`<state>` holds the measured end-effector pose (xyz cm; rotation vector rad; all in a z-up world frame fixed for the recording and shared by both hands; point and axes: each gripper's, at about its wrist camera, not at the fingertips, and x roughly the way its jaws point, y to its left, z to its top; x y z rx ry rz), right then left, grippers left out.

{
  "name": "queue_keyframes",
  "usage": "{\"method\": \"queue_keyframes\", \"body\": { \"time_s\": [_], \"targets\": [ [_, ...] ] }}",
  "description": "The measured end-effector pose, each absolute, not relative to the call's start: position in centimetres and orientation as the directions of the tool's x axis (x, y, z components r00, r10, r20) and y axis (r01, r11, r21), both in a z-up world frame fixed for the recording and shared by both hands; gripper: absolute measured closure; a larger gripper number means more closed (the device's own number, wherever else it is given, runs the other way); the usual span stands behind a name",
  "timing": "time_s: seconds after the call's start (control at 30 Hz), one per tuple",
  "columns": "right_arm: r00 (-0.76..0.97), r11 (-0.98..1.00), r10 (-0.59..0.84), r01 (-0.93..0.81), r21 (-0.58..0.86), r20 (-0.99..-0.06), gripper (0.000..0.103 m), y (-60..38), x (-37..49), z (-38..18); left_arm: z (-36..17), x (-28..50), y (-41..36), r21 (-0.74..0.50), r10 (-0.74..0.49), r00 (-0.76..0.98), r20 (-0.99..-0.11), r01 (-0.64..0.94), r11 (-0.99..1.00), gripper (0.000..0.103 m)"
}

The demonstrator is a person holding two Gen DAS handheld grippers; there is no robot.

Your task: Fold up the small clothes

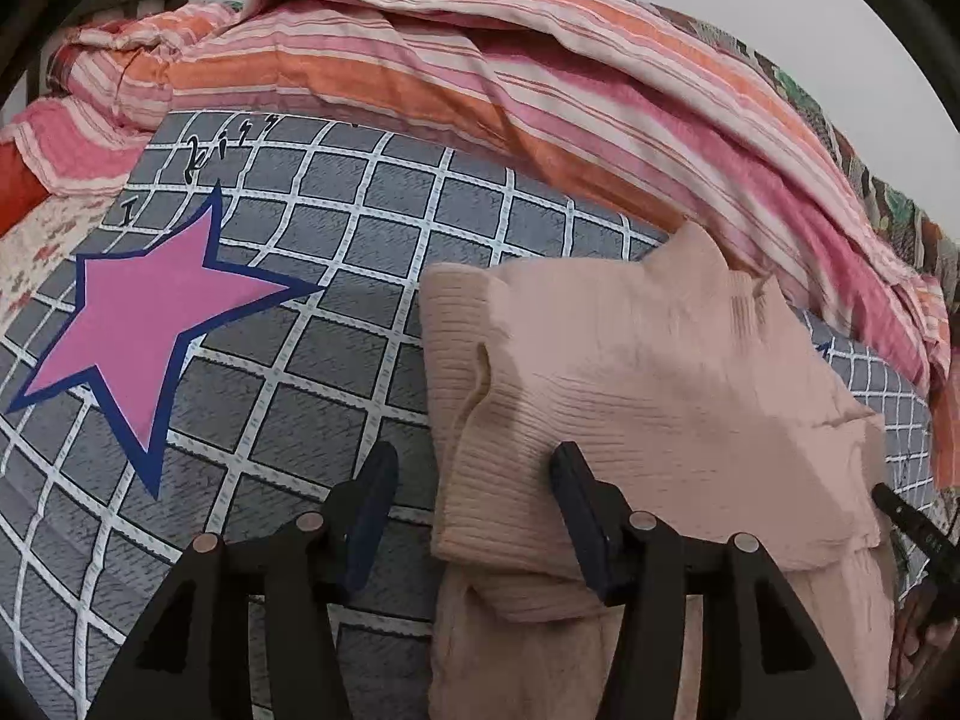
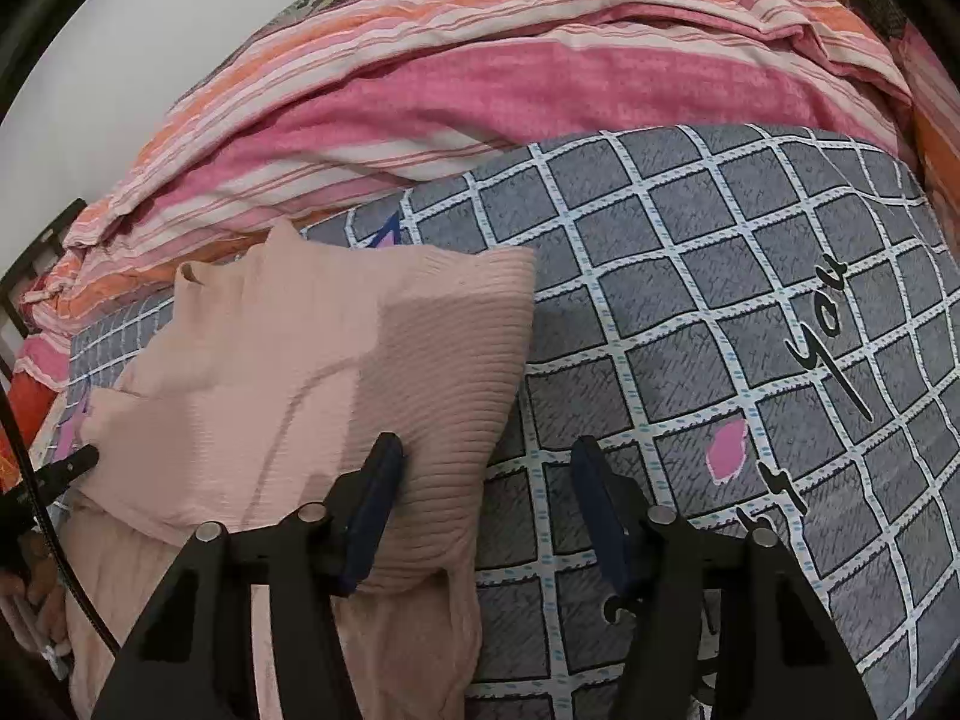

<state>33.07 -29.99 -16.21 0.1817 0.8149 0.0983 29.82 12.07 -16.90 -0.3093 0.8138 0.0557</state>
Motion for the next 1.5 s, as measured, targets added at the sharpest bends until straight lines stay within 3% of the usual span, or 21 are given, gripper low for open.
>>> {"method": "queue_keyframes", "body": {
  "time_s": [0.13,0.3,0.43,0.53,0.87,1.13,1.27,1.33,1.4,1.5],
  "targets": [
    [0.685,0.991,0.107,-0.014,0.135,-0.721,0.048,-29.1,33.1,-16.2,-17.1,30.0,11.5,-0.219,-0.045,0.686,-0.726,-0.169,0.961,0.05],
    [0.689,0.998,0.052,-0.01,0.062,-0.723,0.049,-28.0,32.9,-16.1,-17.0,29.8,11.2,-0.217,-0.055,0.694,-0.718,-0.148,0.965,0.057],
    [0.683,0.997,0.066,-0.013,0.079,-0.728,0.049,-28.2,33.0,-16.0,-17.0,29.7,11.2,-0.232,-0.071,0.695,-0.715,-0.14,0.963,0.057],
    [0.684,0.995,0.091,-0.037,0.09,-0.724,0.057,-28.1,33.0,-15.8,-16.9,29.3,11.3,-0.27,-0.12,0.707,-0.697,-0.104,0.957,0.06],
    [0.693,0.992,0.116,-0.049,0.114,-0.711,0.057,-28.5,31.5,-13.8,-15.5,26.7,11.9,-0.288,-0.131,0.733,-0.667,-0.092,0.953,0.06],
    [0.736,0.987,0.136,-0.04,0.159,-0.663,0.057,-29.6,23.2,-12.0,-14.7,19.1,12.1,-0.265,-0.148,0.748,-0.647,-0.038,0.964,0.058],
    [0.771,0.996,0.089,-0.05,0.08,-0.631,0.057,-29.5,19.0,-11.0,-14.6,16.1,12.5,-0.265,-0.15,0.743,-0.653,-0.038,0.964,0.058],
    [0.785,0.998,0.07,-0.054,0.045,-0.615,0.057,-29.4,17.3,-10.6,-14.5,14.7,12.6,-0.286,-0.171,0.738,-0.653,-0.031,0.958,0.055],
    [0.793,0.997,0.075,-0.07,0.031,-0.604,0.057,-29.3,14.9,-10.2,-14.7,13.3,12.4,-0.297,-0.187,0.734,-0.653,-0.021,0.955,0.043],
    [0.8,0.997,0.077,-0.069,0.037,-0.595,0.057,-29.1,12.0,-10.6,-15.1,11.3,11.7,-0.281,-0.184,0.73,-0.659,-0.012,0.96,0.043]
  ]
}}
